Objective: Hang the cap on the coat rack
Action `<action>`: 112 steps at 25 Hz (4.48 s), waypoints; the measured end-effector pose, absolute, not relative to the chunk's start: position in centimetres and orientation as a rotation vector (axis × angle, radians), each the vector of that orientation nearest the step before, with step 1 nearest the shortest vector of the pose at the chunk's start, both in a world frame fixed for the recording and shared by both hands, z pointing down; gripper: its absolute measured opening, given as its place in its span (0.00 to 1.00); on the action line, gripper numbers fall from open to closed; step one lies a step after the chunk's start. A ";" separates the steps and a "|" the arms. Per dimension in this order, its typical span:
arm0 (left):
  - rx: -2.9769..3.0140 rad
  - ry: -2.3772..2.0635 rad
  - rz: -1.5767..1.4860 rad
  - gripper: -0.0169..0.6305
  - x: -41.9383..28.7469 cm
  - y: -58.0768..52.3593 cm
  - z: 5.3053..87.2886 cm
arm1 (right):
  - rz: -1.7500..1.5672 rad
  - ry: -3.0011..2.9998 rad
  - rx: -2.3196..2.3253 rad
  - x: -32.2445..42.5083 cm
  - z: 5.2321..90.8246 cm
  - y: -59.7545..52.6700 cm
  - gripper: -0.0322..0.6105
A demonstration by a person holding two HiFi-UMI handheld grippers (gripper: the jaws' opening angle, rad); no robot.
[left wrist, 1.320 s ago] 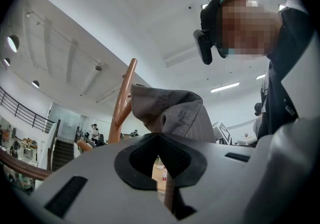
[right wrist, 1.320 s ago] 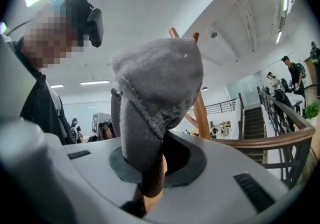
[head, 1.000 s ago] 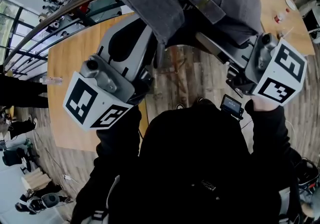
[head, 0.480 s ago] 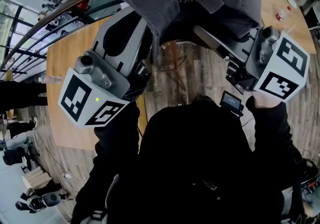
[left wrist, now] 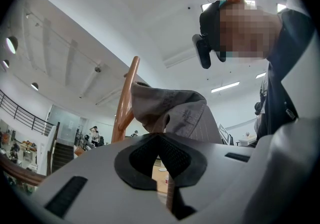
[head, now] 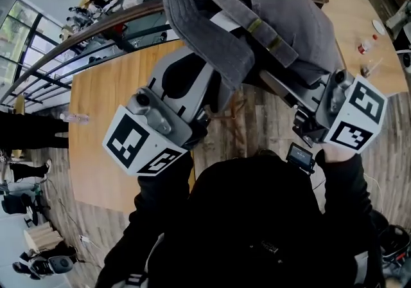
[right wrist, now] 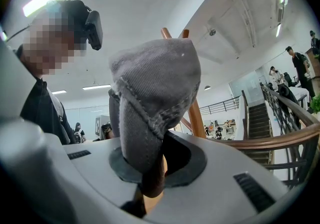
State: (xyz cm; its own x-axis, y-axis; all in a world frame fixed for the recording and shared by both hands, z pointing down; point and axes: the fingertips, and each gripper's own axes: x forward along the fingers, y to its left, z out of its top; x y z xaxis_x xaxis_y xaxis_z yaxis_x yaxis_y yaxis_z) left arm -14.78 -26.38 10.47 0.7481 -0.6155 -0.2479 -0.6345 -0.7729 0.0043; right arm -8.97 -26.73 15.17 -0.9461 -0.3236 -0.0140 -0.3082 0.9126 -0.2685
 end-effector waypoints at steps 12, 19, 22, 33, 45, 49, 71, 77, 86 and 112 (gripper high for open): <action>-2.911 1.020 0.336 0.02 -15.2 -30.4 12.3 | -0.622 2.966 -0.478 -9.6 17.6 -30.2 0.13; -2.923 1.017 0.353 0.02 -15.6 -31.0 12.2 | -0.647 2.960 -0.507 -9.8 17.5 -30.9 0.13; -2.934 1.019 0.360 0.02 -15.9 -31.3 12.6 | -0.643 2.971 -0.531 -10.0 17.6 -31.2 0.13; -2.958 1.039 0.334 0.02 -15.6 -31.2 14.4 | -0.669 2.988 -0.582 -9.2 19.3 -31.7 0.13; -3.012 1.144 0.249 0.02 -15.6 -31.2 17.9 | -0.584 3.104 -0.620 -9.0 21.8 -31.4 0.13; -3.022 1.180 0.189 0.02 -15.7 -31.3 18.6 | -0.573 3.131 -0.614 -9.1 22.3 -31.6 0.13; -3.191 1.330 0.155 0.02 -16.6 -27.4 27.2 | -0.442 3.197 -0.772 -8.3 24.0 -32.3 0.13; -3.250 1.329 0.136 0.02 -16.0 -26.1 29.6 | -0.492 3.219 -0.735 -8.4 25.7 -32.5 0.16; -3.276 1.362 0.125 0.02 -16.0 -26.1 30.7 | -0.555 3.224 -0.681 -8.4 26.3 -32.6 0.27; -3.319 1.128 0.057 0.02 -13.6 -24.9 29.5 | -0.504 3.232 -0.734 -3.7 28.6 -27.0 0.17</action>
State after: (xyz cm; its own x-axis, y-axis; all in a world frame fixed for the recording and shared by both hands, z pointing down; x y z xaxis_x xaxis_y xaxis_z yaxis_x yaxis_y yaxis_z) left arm -13.57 -24.87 29.47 0.7992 -0.5951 0.0849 -0.5835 -0.7342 0.3471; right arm -3.72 -26.98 28.61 -0.8831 -0.3861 0.2666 -0.4490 0.8604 -0.2410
